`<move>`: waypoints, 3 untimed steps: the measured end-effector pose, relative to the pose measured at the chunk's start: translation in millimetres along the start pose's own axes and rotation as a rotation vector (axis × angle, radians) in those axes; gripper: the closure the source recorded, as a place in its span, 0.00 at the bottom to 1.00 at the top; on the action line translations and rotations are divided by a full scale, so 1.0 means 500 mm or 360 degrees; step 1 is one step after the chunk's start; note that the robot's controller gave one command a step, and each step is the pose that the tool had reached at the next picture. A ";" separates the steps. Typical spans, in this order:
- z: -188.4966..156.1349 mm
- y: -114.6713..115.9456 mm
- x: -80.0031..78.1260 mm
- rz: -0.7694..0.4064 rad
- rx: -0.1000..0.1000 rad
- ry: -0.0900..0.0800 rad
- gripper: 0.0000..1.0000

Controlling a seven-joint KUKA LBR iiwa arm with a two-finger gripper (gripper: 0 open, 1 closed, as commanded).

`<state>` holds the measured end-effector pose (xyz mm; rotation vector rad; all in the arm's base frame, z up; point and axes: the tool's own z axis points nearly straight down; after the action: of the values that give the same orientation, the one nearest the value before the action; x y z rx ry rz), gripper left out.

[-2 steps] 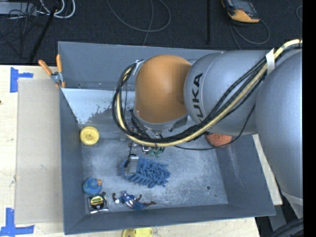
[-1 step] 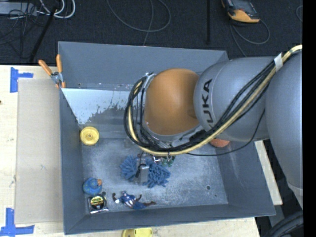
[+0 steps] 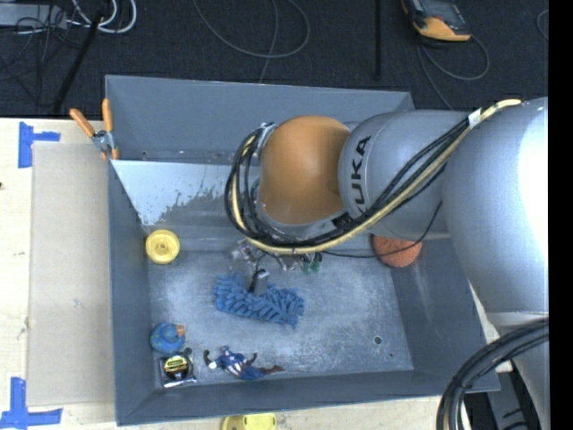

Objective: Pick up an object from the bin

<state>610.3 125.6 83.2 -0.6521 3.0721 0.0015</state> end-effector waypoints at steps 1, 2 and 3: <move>0.000 0.000 0.000 0.0003 0.0000 0.0000 0.00; 0.000 0.000 0.000 0.0004 -0.0001 -0.0001 0.00; 0.011 0.018 0.025 -0.0062 0.0000 -0.0001 0.00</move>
Offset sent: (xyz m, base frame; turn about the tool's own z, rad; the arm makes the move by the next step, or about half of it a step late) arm 0.0000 0.0000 0.0000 0.0000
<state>595.5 128.6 77.7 -0.7115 3.0581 0.0015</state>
